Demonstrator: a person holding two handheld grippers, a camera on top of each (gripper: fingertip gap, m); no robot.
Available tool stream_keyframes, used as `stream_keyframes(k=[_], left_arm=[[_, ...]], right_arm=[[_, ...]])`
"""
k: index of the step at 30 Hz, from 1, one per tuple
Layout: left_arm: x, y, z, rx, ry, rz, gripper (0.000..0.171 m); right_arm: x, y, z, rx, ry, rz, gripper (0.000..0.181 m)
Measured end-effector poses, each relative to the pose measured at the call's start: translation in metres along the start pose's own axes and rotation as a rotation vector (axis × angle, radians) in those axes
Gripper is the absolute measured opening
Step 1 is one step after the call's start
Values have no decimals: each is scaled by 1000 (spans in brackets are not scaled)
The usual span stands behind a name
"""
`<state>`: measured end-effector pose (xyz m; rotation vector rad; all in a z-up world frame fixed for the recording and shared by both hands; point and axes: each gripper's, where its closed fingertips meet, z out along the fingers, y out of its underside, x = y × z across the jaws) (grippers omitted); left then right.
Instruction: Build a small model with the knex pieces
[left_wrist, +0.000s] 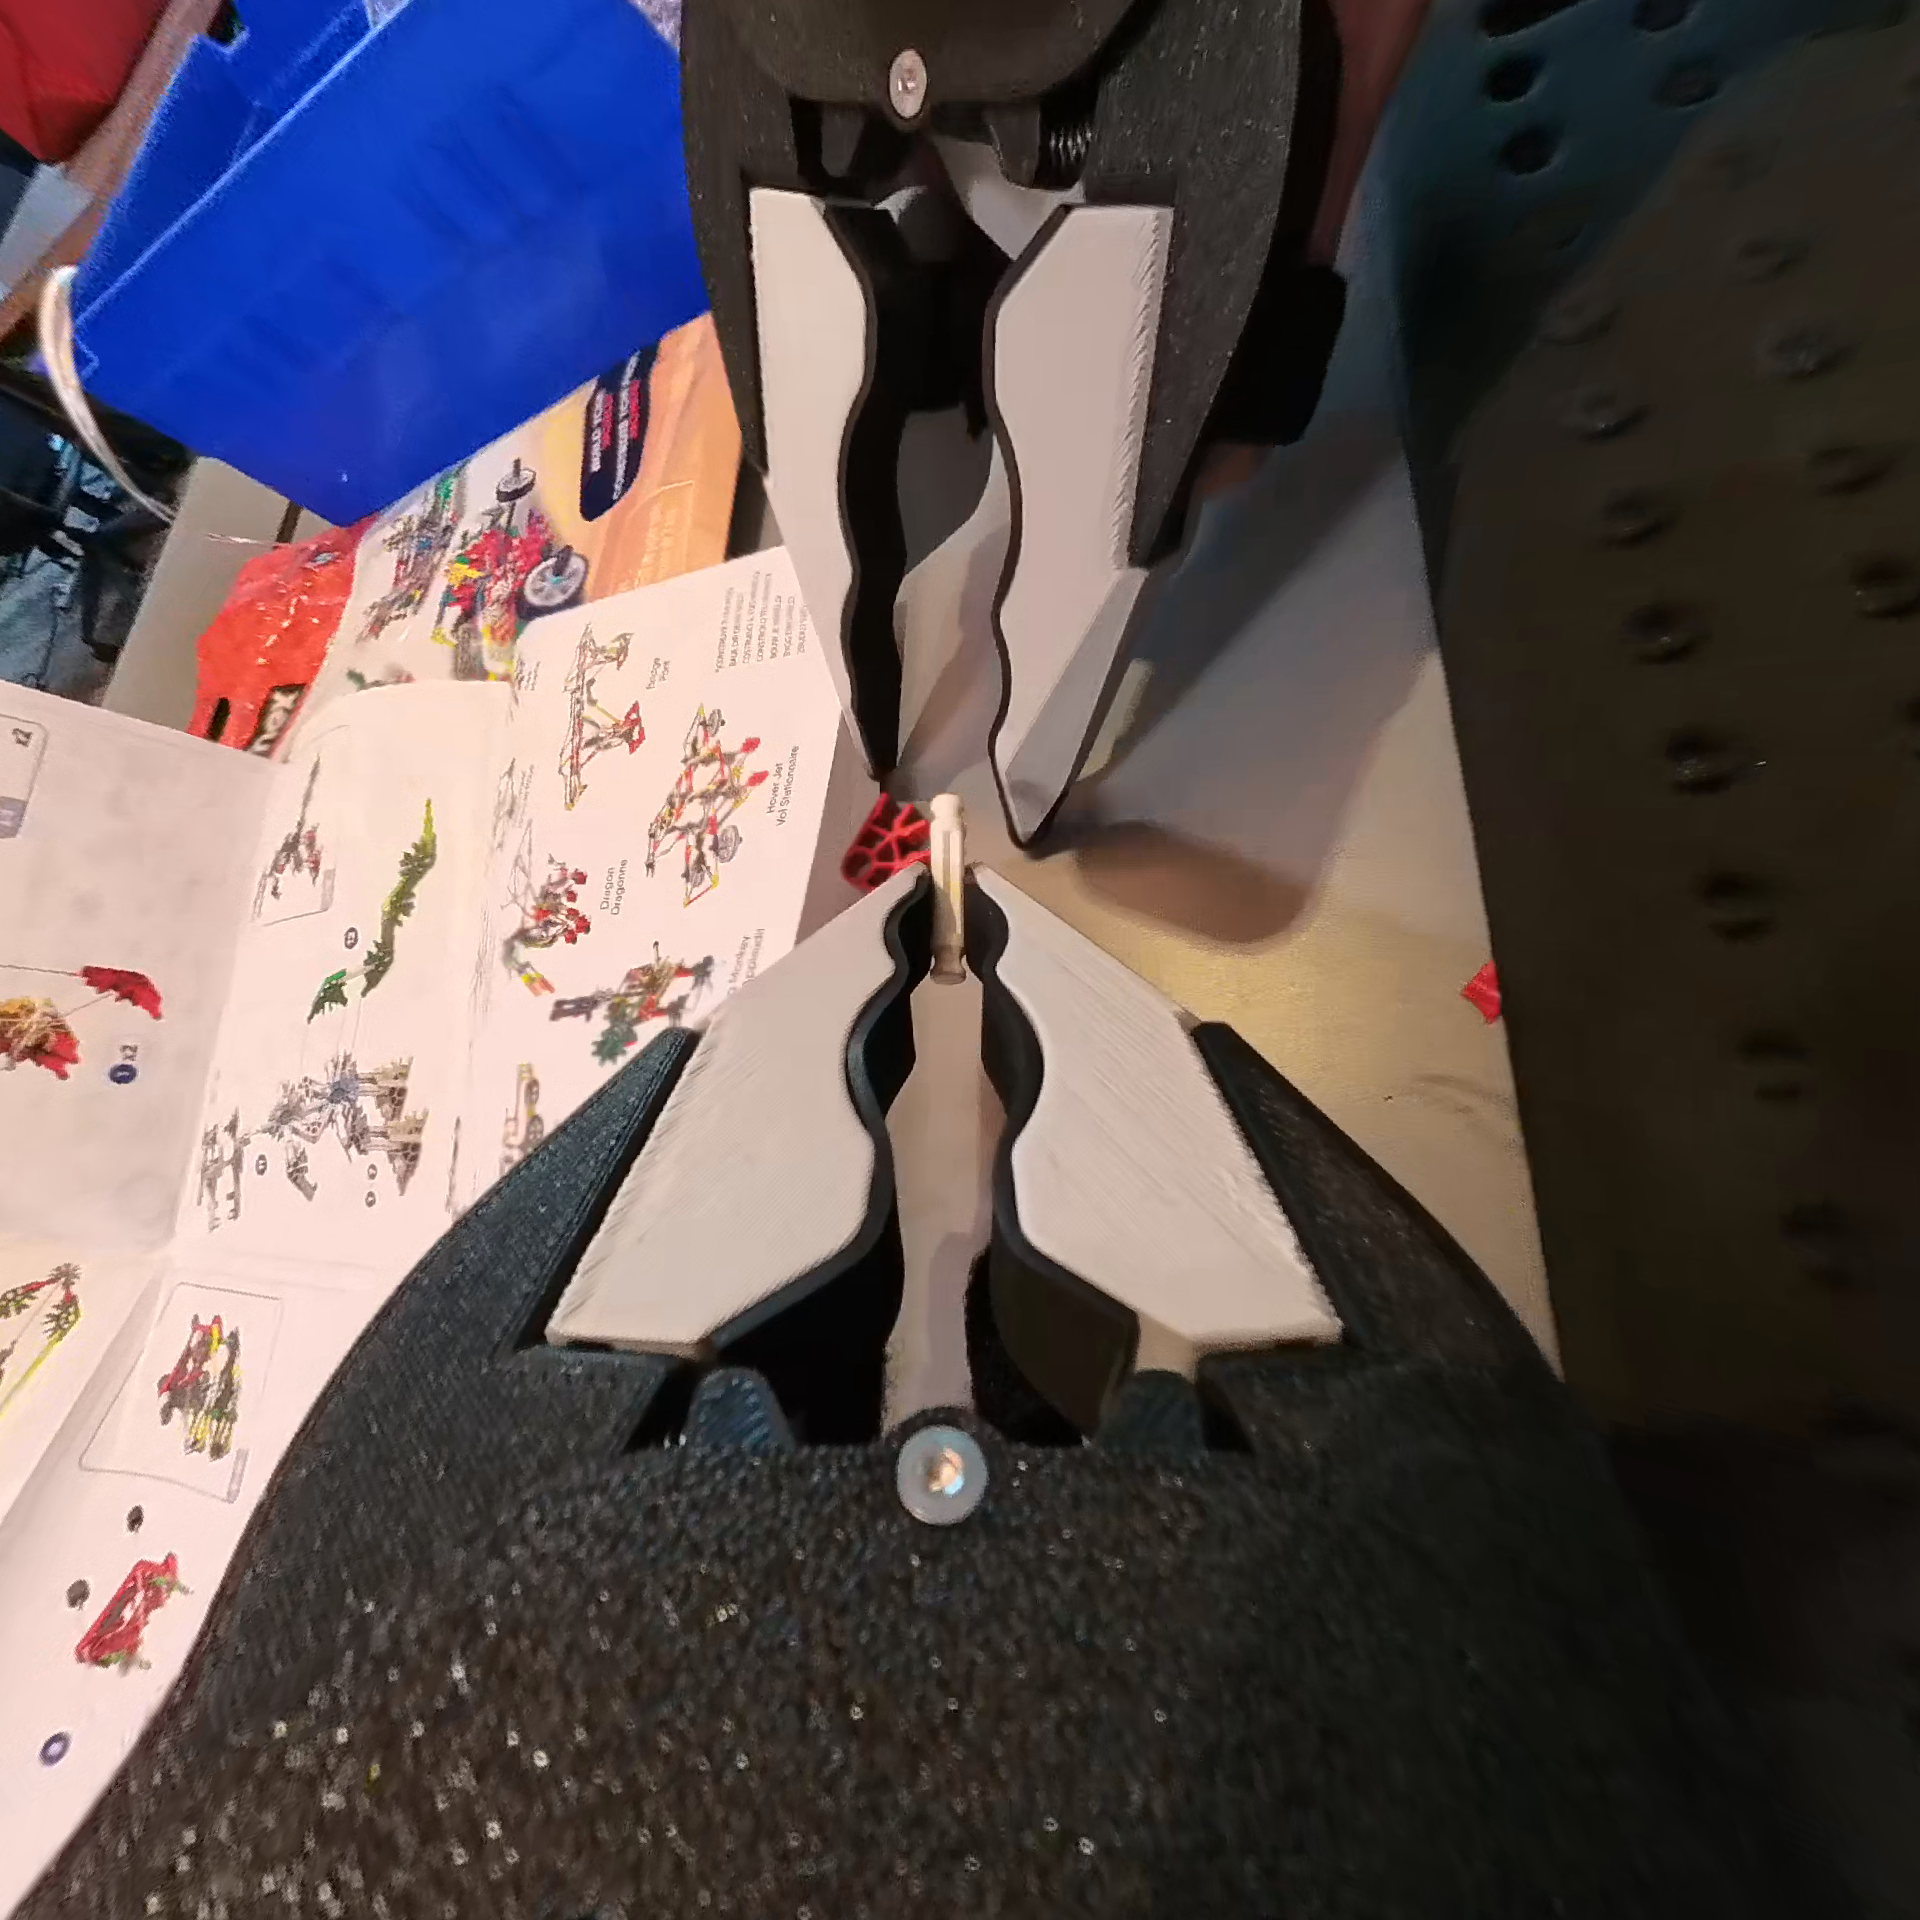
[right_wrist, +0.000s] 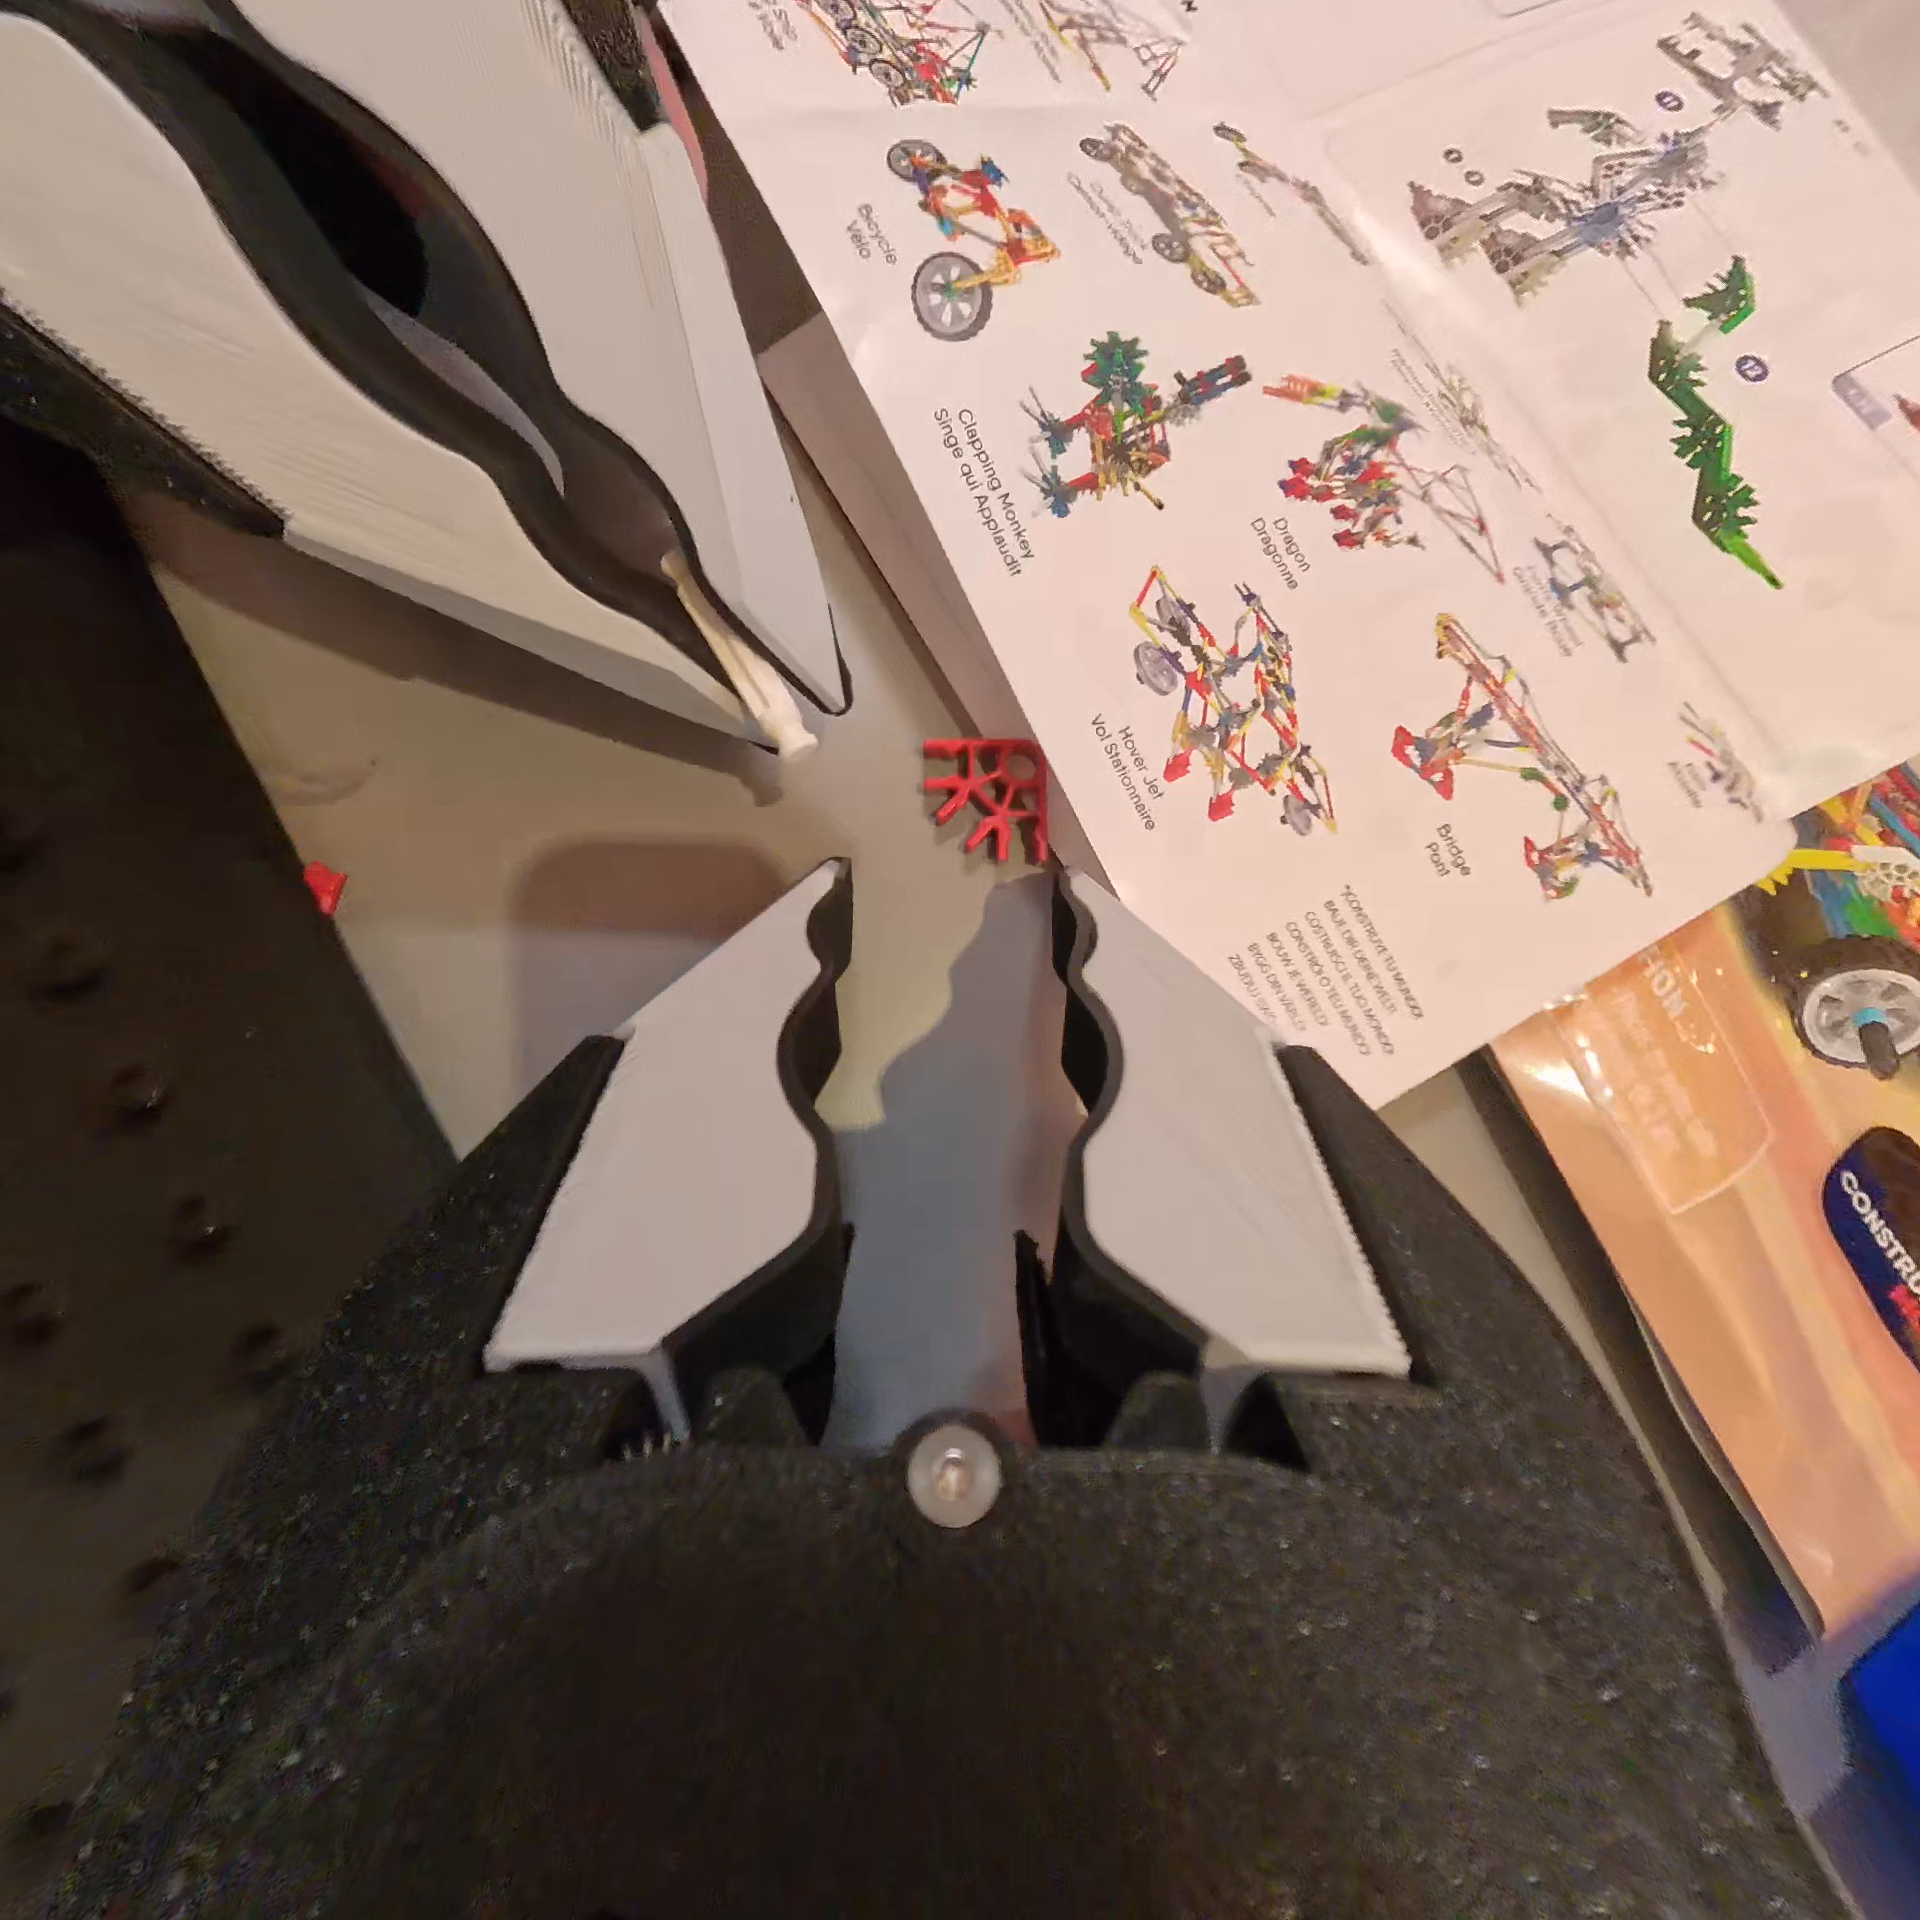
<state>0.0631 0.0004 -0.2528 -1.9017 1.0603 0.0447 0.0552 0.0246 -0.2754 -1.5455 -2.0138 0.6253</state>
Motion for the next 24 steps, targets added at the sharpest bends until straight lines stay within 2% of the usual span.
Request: stream_keyframes(k=[14,16,19,24], left_arm=[[-26,5,-4,1,-62,-46,1],[-24,7,-3,-12,-56,-41,1],[-22,8,-2,-16,-51,-37,1],[-18,11,-2,-35,-26,-36,1]], right_arm=[[4,-6,4,27,-21,25,43],[-1,-5,6,17,-37,-4,28],[-6,-5,6,17,-51,-32,17],[-25,1,-3,-22,-133,-16,16]])
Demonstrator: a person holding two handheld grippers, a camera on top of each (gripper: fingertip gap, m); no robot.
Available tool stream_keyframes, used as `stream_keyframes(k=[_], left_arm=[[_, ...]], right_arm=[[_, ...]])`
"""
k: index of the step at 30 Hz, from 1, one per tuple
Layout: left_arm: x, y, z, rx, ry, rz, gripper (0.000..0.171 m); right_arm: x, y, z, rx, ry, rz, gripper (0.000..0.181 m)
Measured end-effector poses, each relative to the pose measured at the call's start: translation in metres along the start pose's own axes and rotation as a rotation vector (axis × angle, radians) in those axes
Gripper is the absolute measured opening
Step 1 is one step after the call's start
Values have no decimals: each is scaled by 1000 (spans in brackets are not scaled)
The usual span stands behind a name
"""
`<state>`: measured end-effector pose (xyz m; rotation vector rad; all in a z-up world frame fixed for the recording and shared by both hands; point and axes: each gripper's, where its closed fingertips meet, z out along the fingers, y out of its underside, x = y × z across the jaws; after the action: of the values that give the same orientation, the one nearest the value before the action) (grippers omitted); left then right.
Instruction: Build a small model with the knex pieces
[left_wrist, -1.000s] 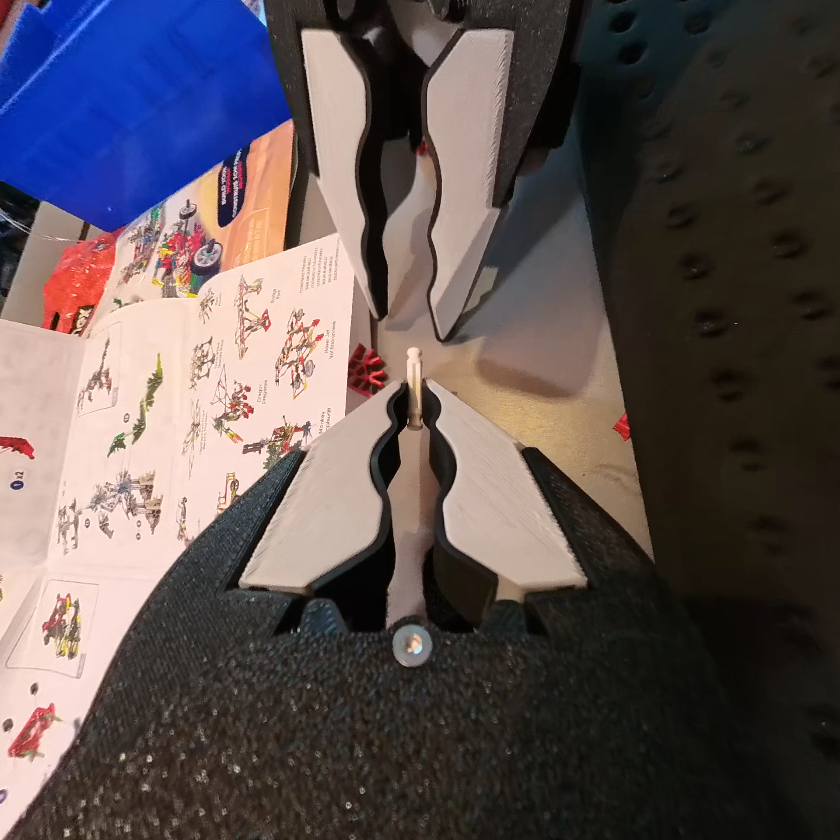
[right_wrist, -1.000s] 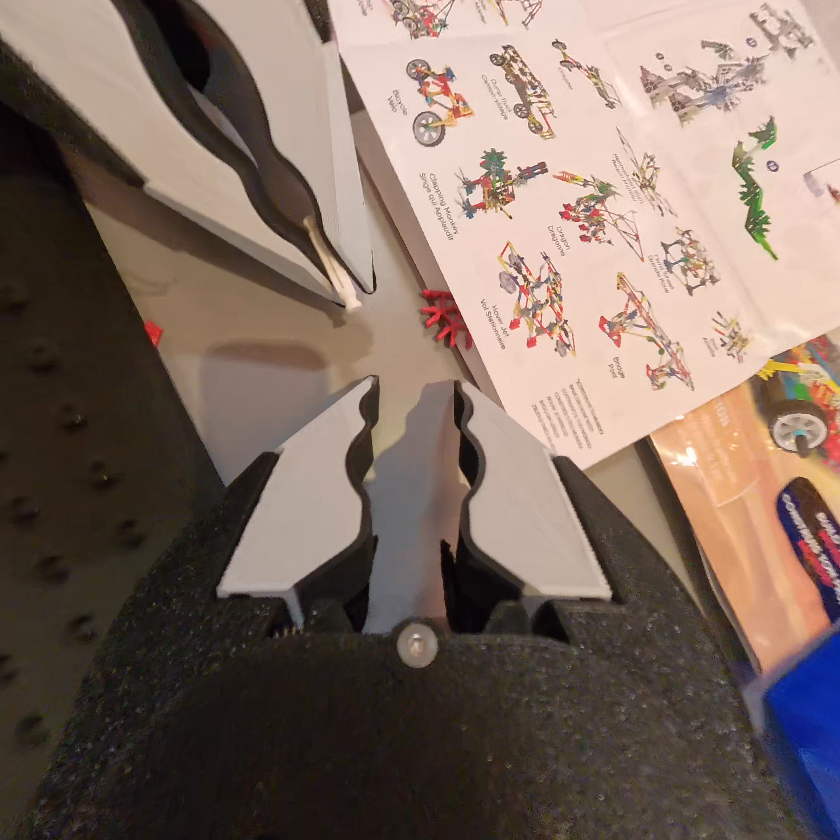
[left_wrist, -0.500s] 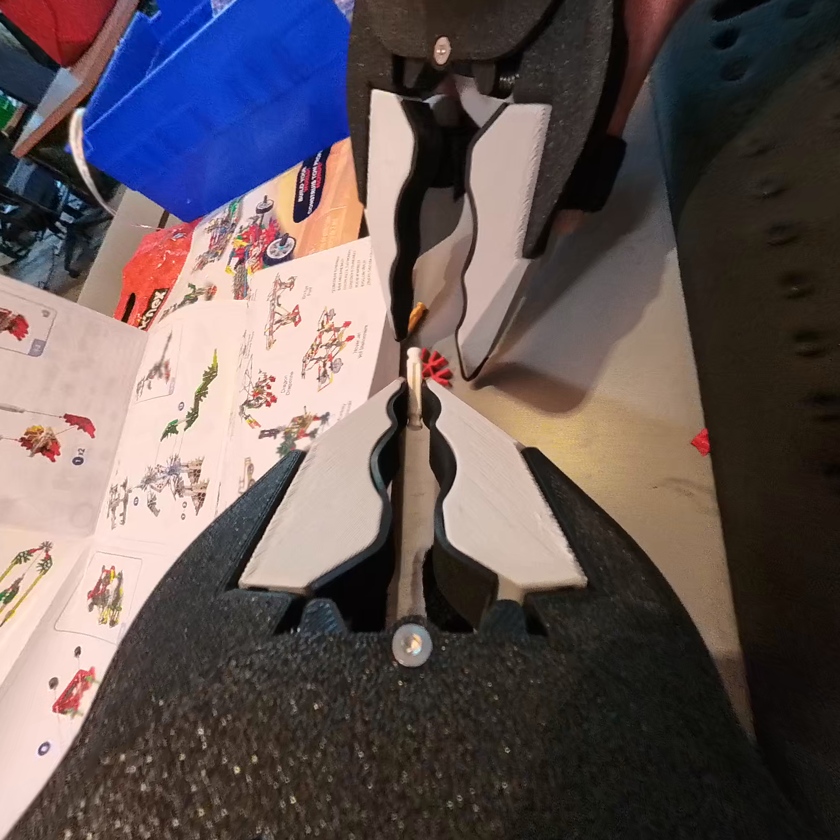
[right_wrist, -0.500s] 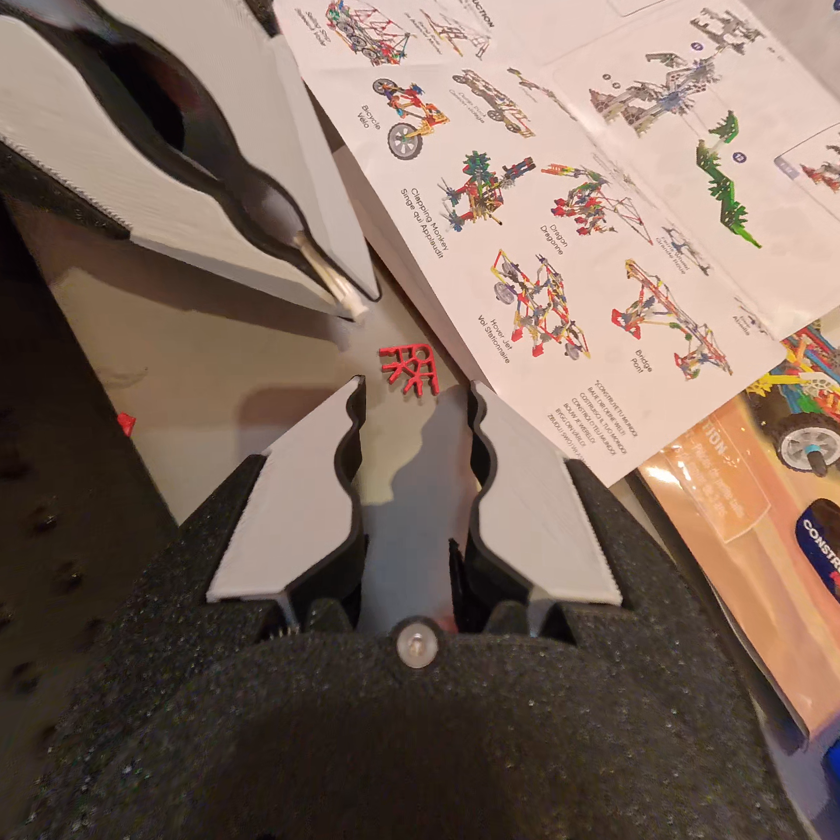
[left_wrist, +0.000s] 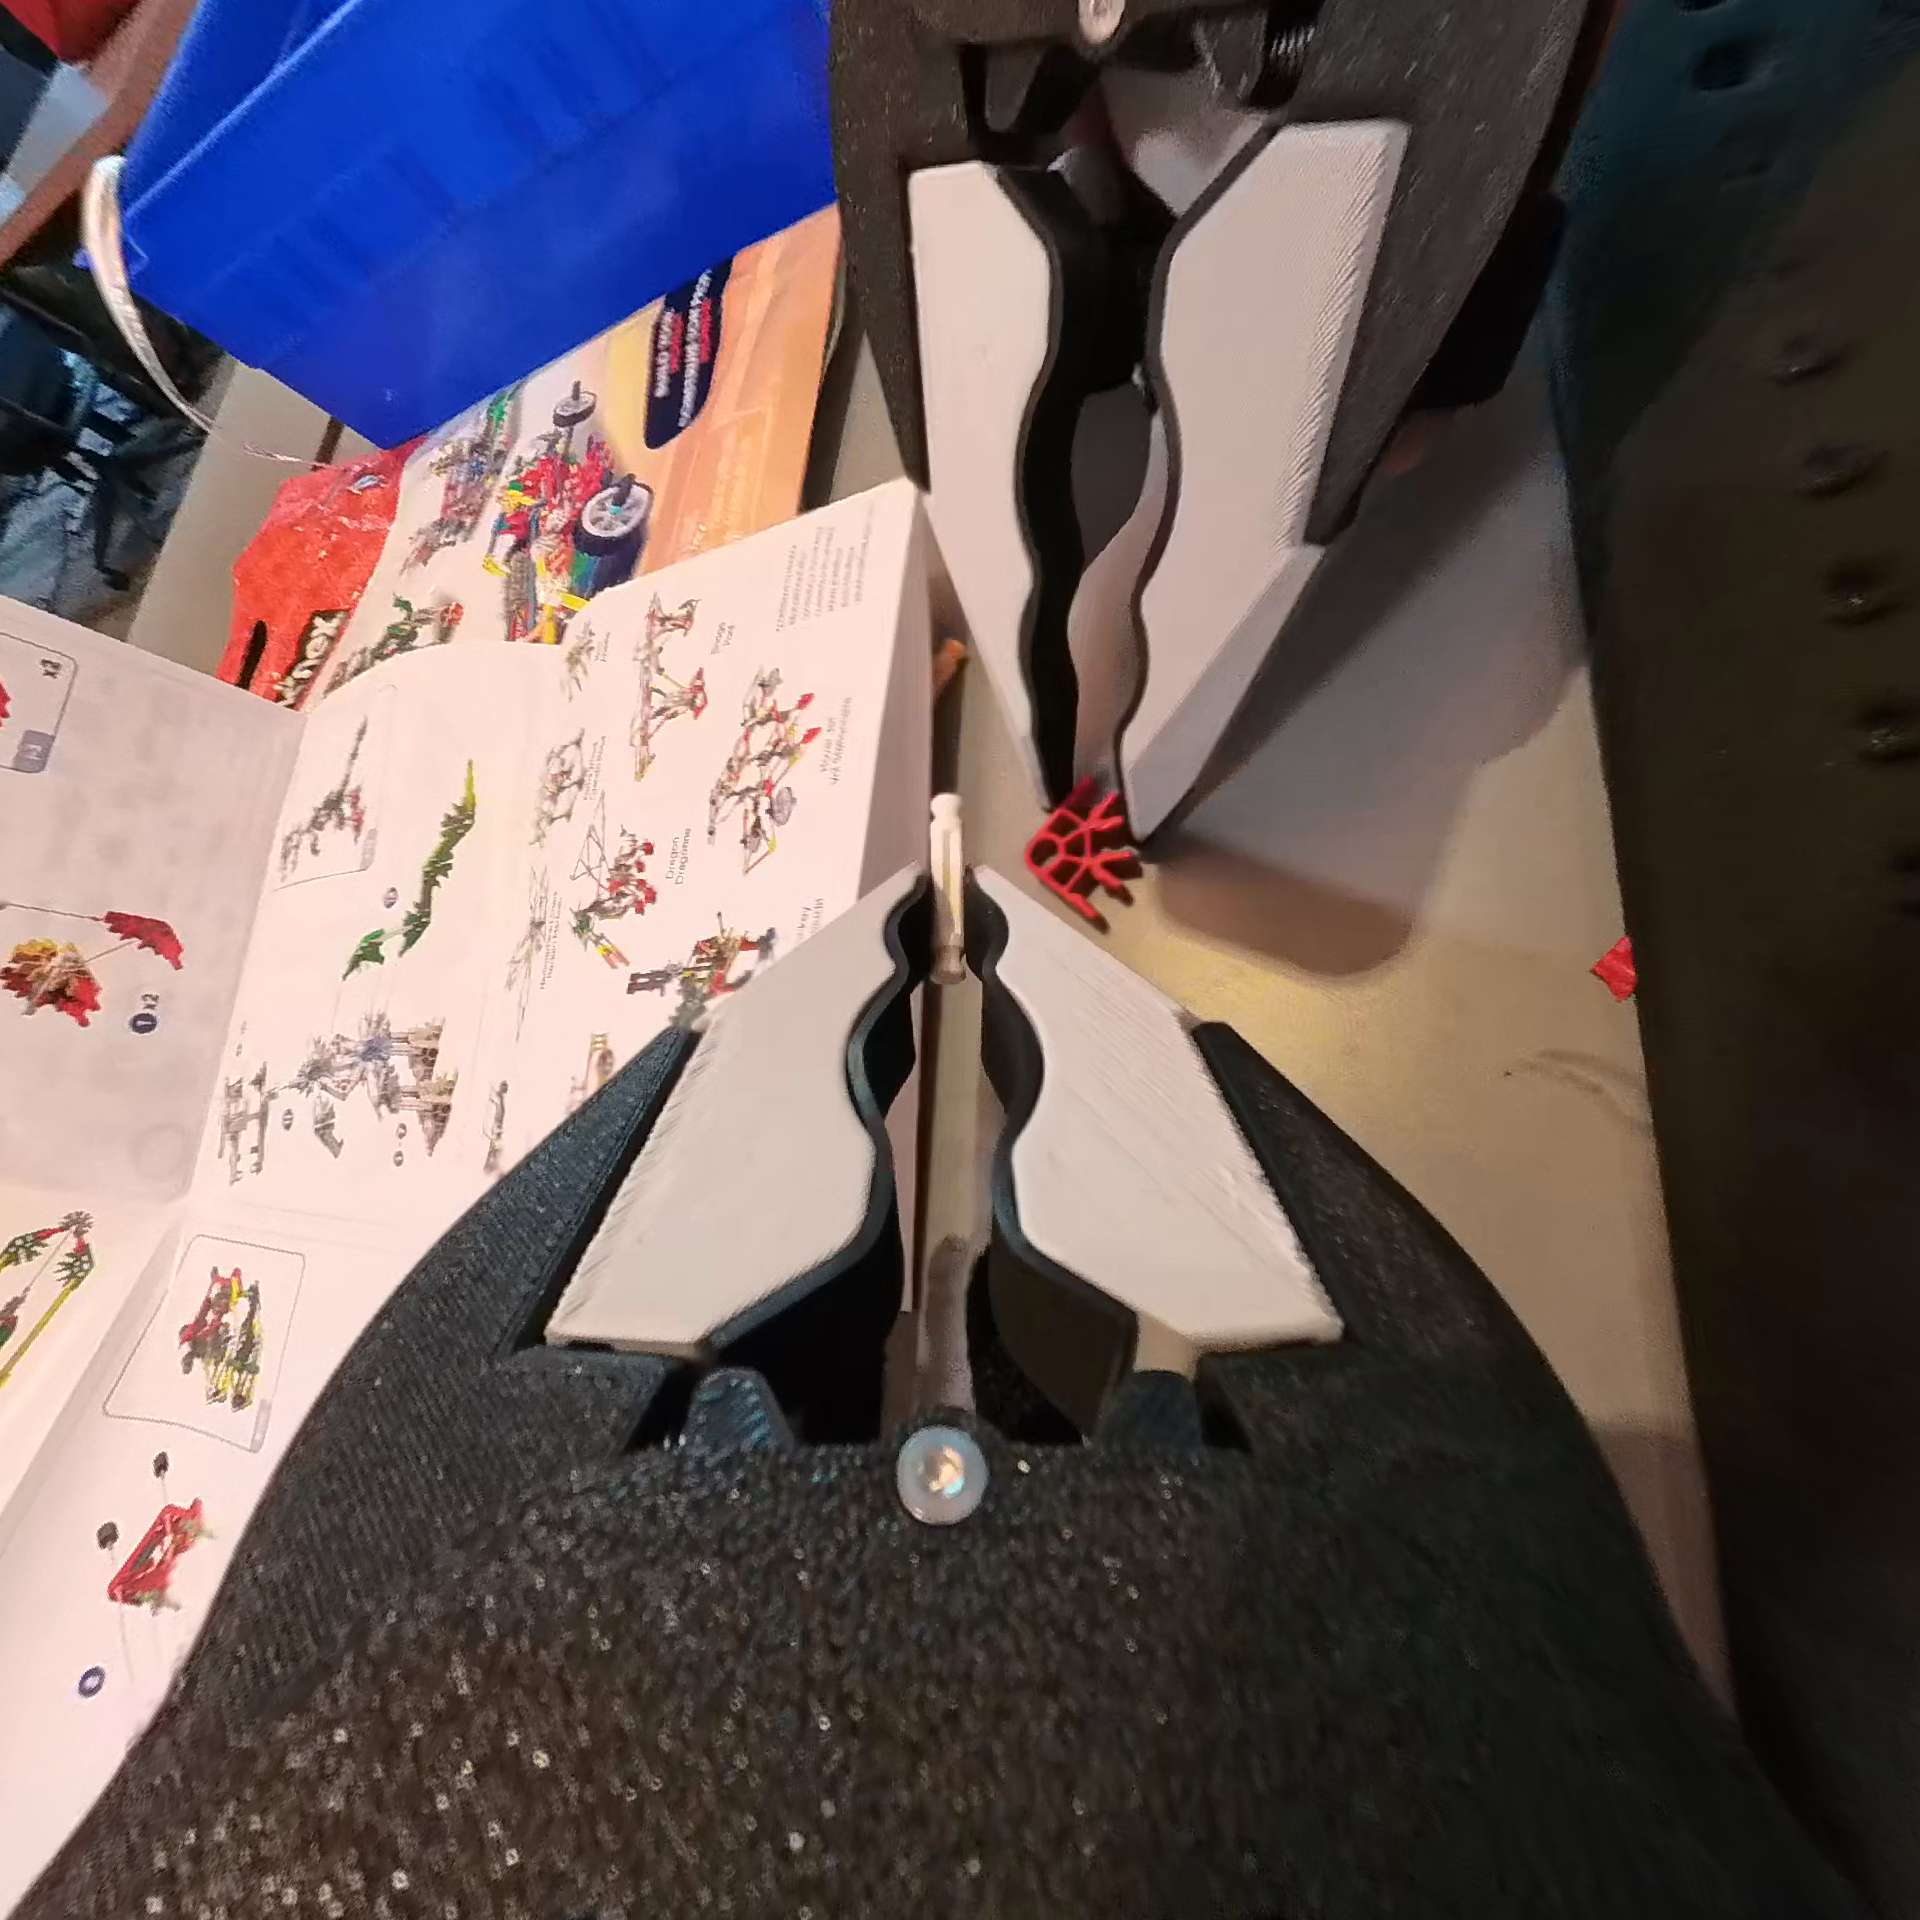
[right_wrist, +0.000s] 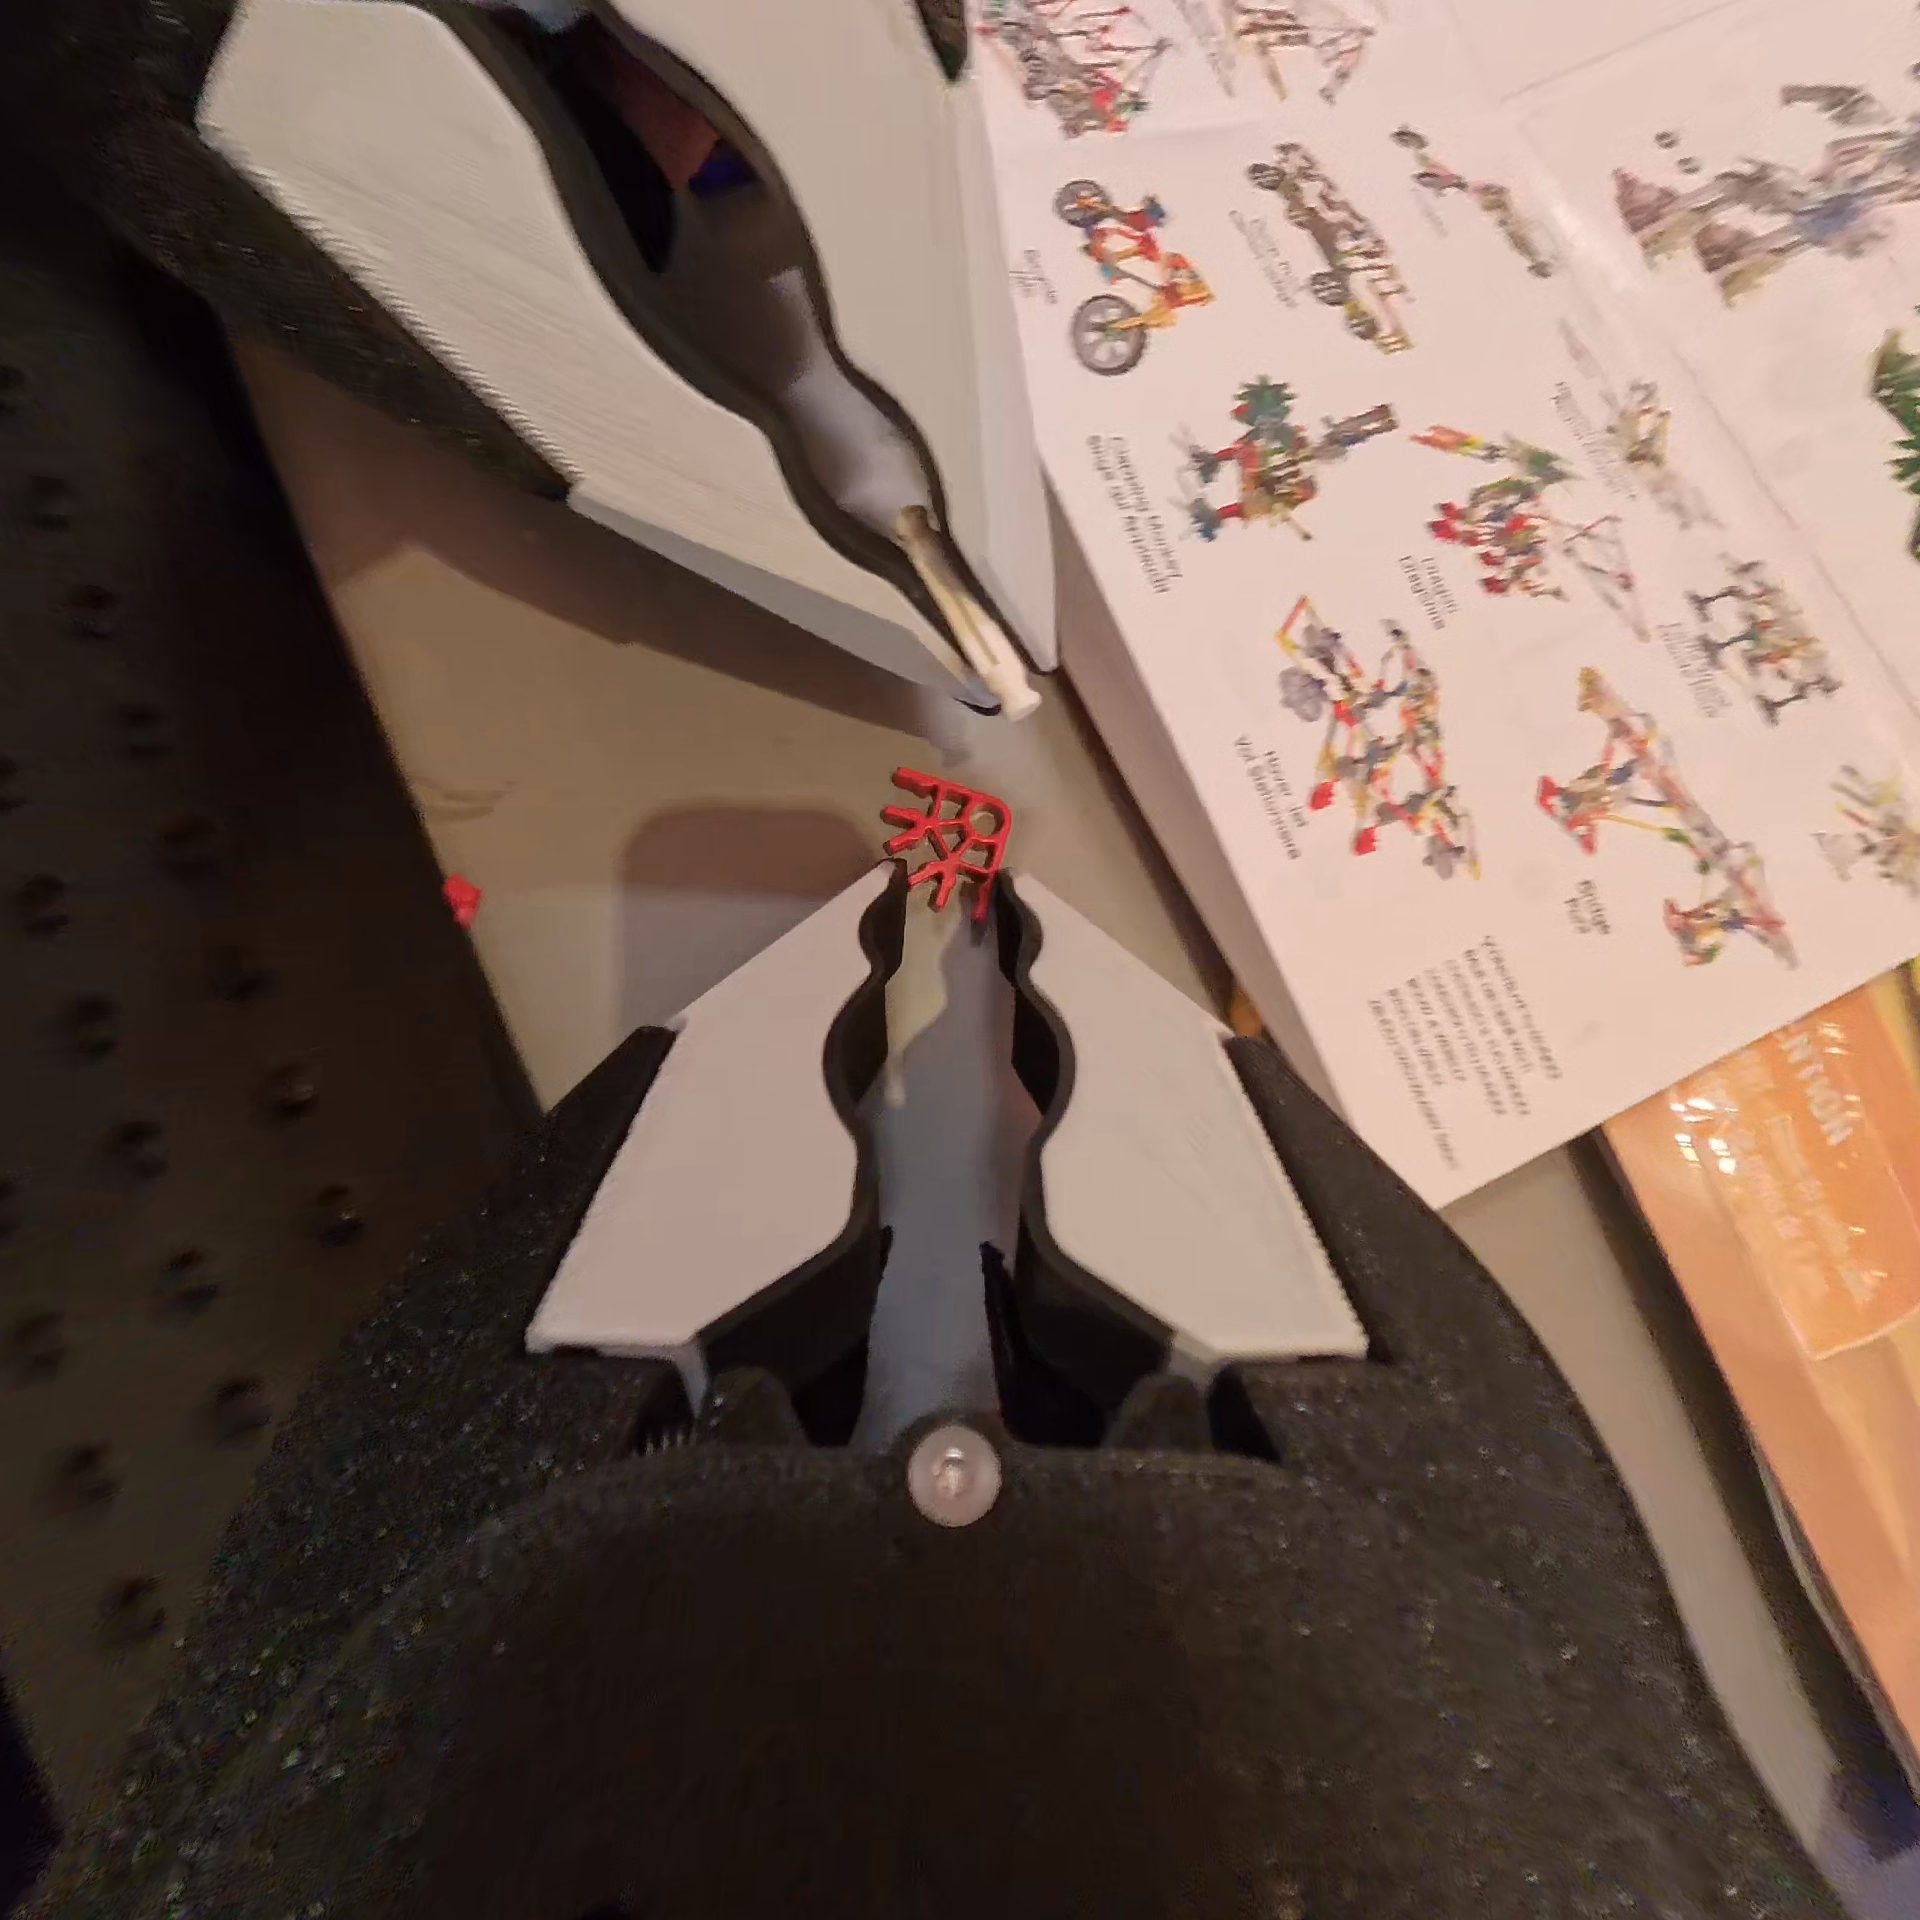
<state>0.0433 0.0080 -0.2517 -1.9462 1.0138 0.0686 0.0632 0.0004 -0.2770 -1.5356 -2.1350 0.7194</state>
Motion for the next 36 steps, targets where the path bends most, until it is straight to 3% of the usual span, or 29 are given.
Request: stream_keyframes(k=[4,6,11,16,19,22,26,36], left_arm=[[6,2,-2,-13,37,7,1],[10,5,-3,-28,54,12,1],[19,9,-10,-46,100,24,1],[22,17,-24,-40,113,5,1],[22,23,-31,-29,108,-21,1],[24,25,-34,-28,113,-19,1],[28,27,-35,-34,124,-5,1],[27,32,-40,-7,132,-75,1]], right_arm=[[-40,4,-8,-21,-180,12,38],[-37,3,-12,-16,-152,6,43],[-40,0,-12,5,-142,-69,33],[-58,-18,-11,73,-168,-190,33],[-63,-13,-4,18,-178,-210,38],[-70,-12,3,-8,-194,-196,40],[-69,-10,6,-26,-159,-215,28],[-60,-13,8,34,-74,-188,24]])
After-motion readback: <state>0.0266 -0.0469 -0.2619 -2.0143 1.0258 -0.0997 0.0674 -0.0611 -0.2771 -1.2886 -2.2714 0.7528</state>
